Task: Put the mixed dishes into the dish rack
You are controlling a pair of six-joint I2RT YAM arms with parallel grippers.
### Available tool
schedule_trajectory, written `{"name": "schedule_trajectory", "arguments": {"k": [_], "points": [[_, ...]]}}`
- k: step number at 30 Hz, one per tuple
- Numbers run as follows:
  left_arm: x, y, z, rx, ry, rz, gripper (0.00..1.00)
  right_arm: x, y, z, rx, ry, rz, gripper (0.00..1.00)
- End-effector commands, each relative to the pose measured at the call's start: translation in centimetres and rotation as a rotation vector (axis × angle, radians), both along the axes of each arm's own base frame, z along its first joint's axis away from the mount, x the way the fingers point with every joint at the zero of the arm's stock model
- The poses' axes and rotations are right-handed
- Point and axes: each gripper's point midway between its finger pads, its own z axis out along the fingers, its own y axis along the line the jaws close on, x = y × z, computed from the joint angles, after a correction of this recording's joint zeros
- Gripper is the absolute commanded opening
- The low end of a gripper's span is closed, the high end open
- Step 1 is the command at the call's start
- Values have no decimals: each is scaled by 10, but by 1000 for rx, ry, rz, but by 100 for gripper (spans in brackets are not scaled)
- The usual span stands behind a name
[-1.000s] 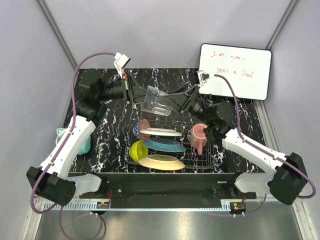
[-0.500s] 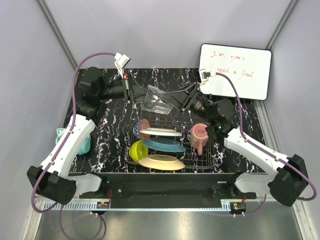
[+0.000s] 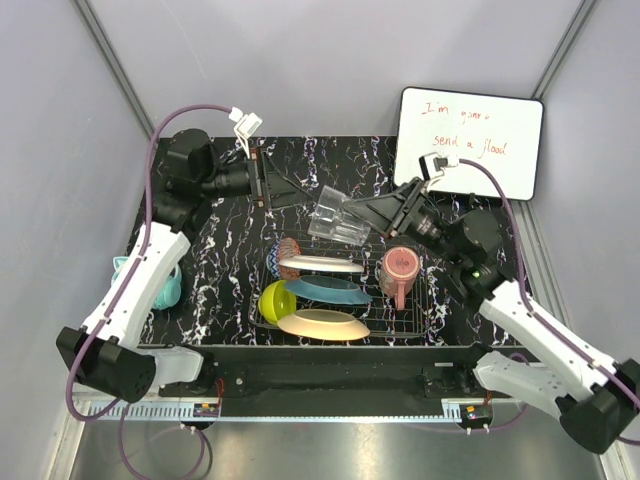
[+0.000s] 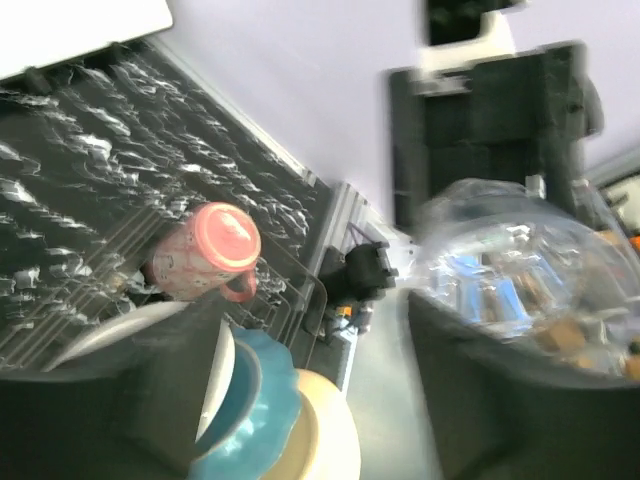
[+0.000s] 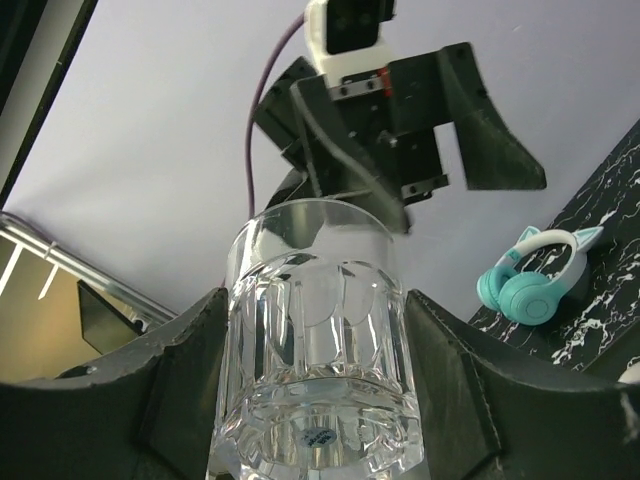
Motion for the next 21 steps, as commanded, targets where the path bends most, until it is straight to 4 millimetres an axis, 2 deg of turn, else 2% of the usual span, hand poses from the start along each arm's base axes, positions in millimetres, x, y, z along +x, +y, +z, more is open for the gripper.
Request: {"name": "schedule_trajectory", "arguments": {"k": [1,2,3,4,5,6,7,8,9,10,11,16,18,21], "points": [[30,16,-10,87,-98,122,90,-22,-26,21,-8,-49,-32,0],[31,20,-13,103,-96,132,91,-22,-28,17,-56,-45,-47,0],[37,28,-8,113,-134,154,92,-17,-30,-15,-222,-8,-87,0],[38,33,-10,126,-127,164,92,-20,-37,-8,-288,-21,-115,0],[44,43,-6,135,-143,194,92,-15,-44,-20,-370,6,-163,0],[46,49,0,150,-195,206,92,-15,-53,-62,-558,82,-172,0],[47,55,-1,168,-197,224,92,-18,-63,-56,-607,78,-202,0],[49,65,3,178,-219,254,92,-13,-75,-68,-683,119,-256,0],[50,71,6,191,-250,270,92,-19,-87,-95,-812,176,-249,0],[49,76,6,202,-255,284,92,-18,-97,-98,-858,198,-286,0],[49,84,8,210,-269,308,92,-27,-108,-116,-943,249,-275,0],[41,98,2,264,-320,349,91,-39,-130,-172,-1164,468,-251,0],[39,100,-6,275,-311,357,91,-47,-138,-188,-1213,534,-247,0],[37,101,-15,279,-280,360,90,-51,-153,-201,-1285,580,-283,0]]}}
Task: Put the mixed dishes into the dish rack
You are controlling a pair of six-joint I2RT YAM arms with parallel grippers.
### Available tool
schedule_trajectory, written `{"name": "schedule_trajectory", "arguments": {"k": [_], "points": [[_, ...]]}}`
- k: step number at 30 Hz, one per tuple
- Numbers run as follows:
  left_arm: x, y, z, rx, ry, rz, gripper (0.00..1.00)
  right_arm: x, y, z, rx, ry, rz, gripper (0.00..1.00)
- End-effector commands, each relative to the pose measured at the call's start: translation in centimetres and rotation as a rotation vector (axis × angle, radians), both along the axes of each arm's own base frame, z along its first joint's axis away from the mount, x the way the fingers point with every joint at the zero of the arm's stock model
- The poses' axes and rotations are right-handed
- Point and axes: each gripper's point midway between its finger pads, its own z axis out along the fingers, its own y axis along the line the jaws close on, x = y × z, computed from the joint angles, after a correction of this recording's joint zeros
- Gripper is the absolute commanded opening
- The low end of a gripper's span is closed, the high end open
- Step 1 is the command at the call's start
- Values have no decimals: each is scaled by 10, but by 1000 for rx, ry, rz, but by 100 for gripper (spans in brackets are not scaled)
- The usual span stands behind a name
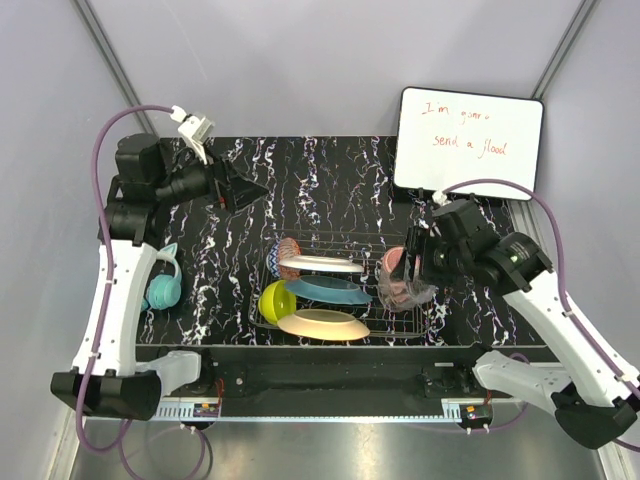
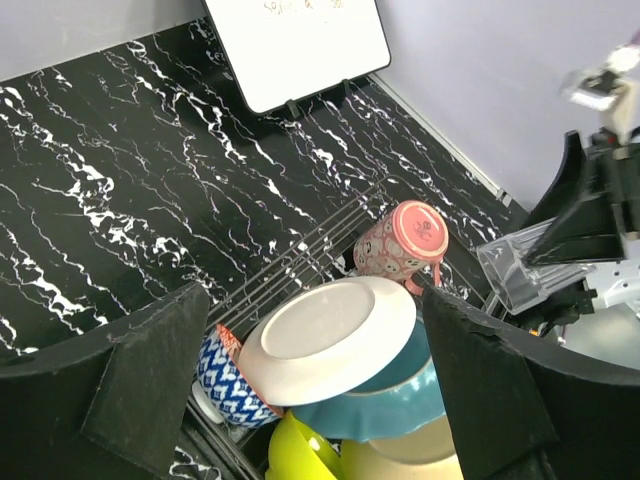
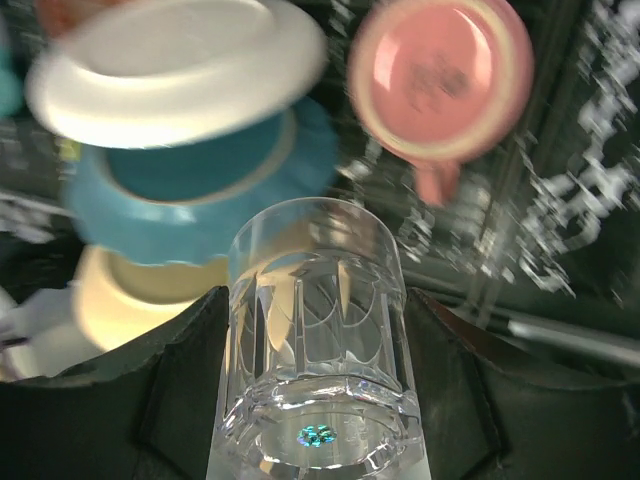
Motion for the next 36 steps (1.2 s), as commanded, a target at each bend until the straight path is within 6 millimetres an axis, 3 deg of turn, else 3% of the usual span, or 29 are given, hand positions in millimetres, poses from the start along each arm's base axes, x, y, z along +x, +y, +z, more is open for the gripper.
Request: {"name": "schedule_trajectory", "arguments": {"k": [1,12,25,36], "points": [[-3,6,-9,33,-21,22,90,-21,-40,-24,-181,88,-58,0],[-5,7,-17,25,10,37,88,-34,-40,-59,-216,200,-36,0],[-10,6,-23,13,23,36,87,6,-13,-87,-240,195,1,0],[-14,7,-21,18,4,42,87,9,-6,-120,-292,286,49,0]]}}
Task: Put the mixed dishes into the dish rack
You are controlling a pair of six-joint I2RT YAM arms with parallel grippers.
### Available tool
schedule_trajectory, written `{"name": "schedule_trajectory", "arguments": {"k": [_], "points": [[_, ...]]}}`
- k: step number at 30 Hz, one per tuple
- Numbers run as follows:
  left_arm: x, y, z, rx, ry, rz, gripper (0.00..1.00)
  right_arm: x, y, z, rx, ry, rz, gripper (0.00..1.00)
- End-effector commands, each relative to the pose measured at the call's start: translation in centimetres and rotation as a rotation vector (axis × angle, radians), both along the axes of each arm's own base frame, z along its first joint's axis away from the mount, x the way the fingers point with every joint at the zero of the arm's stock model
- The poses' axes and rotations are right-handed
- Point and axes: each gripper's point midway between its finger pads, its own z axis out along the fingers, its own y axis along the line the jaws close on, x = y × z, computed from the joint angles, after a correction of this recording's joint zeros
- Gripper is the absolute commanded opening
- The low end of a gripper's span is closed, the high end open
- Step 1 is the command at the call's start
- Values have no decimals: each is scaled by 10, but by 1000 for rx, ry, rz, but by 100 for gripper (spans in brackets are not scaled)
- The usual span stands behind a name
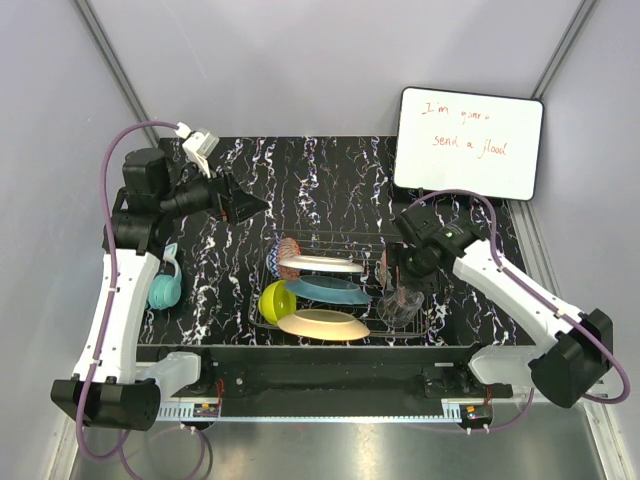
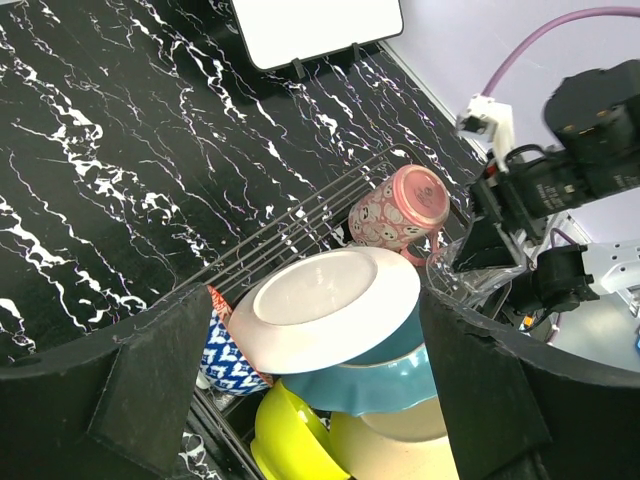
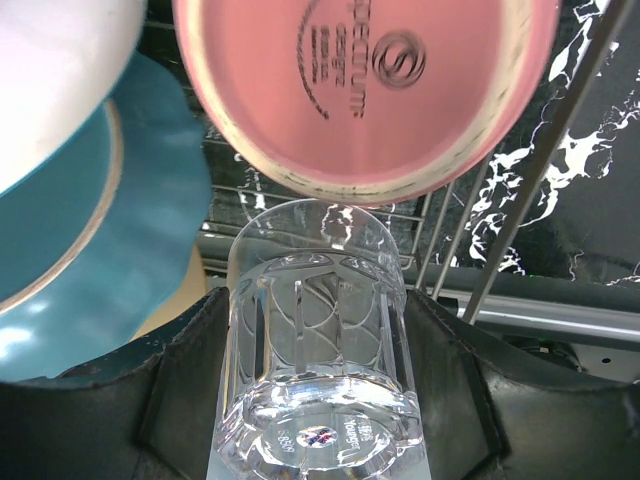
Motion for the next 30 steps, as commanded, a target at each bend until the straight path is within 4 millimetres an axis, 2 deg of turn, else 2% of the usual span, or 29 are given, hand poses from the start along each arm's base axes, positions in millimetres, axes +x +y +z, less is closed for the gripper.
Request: {"name": "schedule_trajectory", "arguments": {"k": [1,10,17,22,24,25,28,30], "points": [[1,3,12,1,-71,16,87,5,5,-9,2,3,27,0],[4,2,13,-2,-72,17,87,2,4,-29,-13,38,31,0],[5,3,14,3,-79,19,87,-10,8,-45,5,88,36,0],[4,3,10,8,-74,15,87,-16,7,-45,7,97,20,20],[4,3,9,8,-74,15,87,-18,7,-45,6,99,14,25],[3,3,9,9,-71,15,87,-19,7,-44,7,95,10,37],[3,3,8,11,-73,14,87,-20,6,-42,3,87,3,49],[3,3,7,13,-71,13,87,-20,5,-40,1,74,0,50]]}}
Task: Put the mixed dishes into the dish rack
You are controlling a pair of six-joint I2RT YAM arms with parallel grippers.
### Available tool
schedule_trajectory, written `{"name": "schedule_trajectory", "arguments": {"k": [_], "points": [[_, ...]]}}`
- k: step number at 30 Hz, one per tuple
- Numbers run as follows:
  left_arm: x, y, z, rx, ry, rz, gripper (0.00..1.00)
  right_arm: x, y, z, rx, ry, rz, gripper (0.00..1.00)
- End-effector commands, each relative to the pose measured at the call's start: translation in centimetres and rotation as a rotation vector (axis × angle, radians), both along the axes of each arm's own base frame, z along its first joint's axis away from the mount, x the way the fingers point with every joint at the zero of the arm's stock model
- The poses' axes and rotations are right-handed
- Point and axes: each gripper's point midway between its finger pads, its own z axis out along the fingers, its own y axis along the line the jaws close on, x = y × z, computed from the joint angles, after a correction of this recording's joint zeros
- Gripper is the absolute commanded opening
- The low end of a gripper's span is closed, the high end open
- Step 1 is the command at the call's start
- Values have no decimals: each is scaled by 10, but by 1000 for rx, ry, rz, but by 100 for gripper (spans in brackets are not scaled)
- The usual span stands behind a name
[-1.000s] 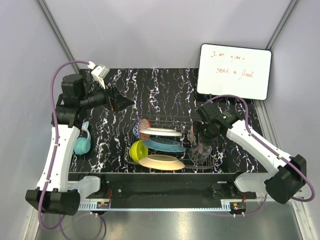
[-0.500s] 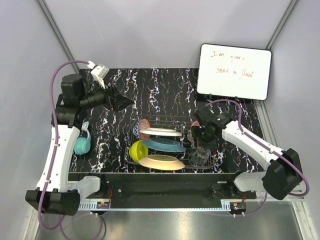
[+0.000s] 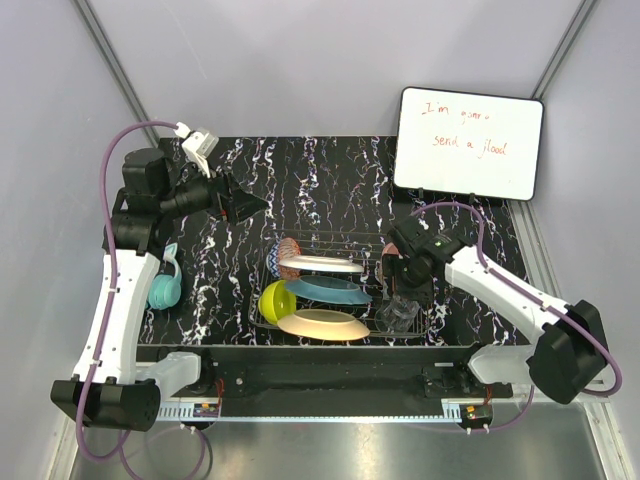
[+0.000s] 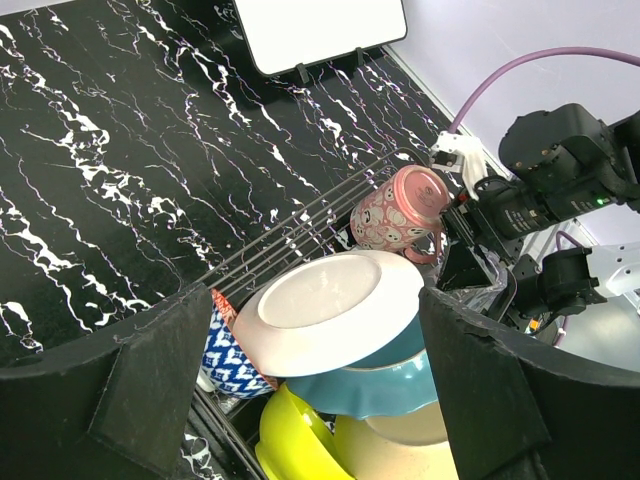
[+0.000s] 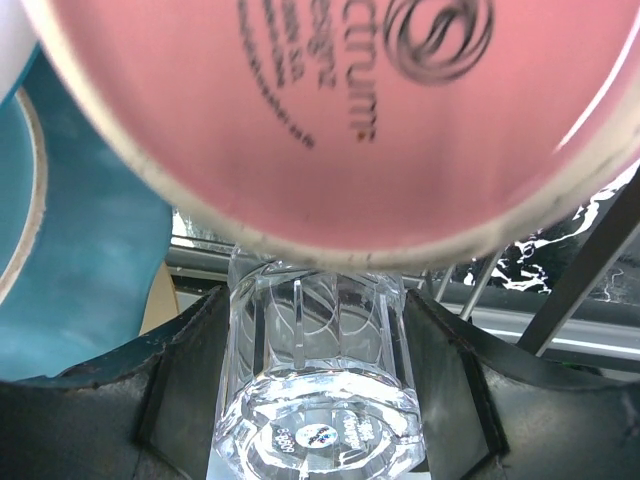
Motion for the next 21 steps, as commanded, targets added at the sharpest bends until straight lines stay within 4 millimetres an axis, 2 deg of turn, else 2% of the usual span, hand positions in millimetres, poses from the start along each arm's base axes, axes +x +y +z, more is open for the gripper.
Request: {"name": "schedule_trajectory", "arguments": {"k": [1,3,6,8,10,17,21], "points": [[2,3,6,10,-54,9,87,-9,-2,5,-3,-6,-11,48],[3,3,7,9,-54,10,87,-8,-4,8,-13,-25,-17,47],[2,3,7,9,-57,9,87,-3,-12,12,-43,-66,-45,35],[2,2,8,7,-56,8,87,1,-18,14,-72,-96,-77,19],[1,2,7,4,-52,4,87,6,-24,17,-96,-129,-101,11],[1,2,6,5,-50,2,87,17,-25,20,-105,-184,-137,2],[0,0,5,0,-43,-7,87,17,-20,8,-98,-169,-145,0]]}}
